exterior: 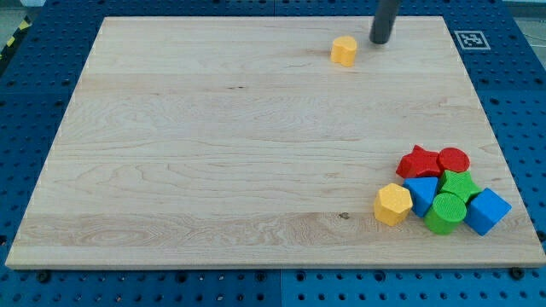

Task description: Slide the yellow heart diagonally to the top left side of the yellow hexagon

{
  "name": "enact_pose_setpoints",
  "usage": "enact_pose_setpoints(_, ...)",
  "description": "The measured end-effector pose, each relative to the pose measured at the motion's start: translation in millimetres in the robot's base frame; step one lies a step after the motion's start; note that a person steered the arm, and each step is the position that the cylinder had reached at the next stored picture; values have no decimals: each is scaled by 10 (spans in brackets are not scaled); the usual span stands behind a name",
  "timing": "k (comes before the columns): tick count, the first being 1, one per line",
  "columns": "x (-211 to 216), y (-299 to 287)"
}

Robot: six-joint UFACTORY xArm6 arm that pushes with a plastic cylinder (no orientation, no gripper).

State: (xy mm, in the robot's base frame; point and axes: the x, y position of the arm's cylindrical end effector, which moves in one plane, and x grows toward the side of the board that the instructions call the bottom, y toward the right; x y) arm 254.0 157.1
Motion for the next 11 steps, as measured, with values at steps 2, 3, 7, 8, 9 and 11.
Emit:
enact_pose_setpoints(2,424,-216)
enact_pose_setpoints(3,138,-399)
enact_pose_setpoints(7,424,-1073)
enact_pose_setpoints(8,516,-1205)
enact_pose_setpoints(9,661,-1111)
enact_pose_setpoints(11,707,-1045)
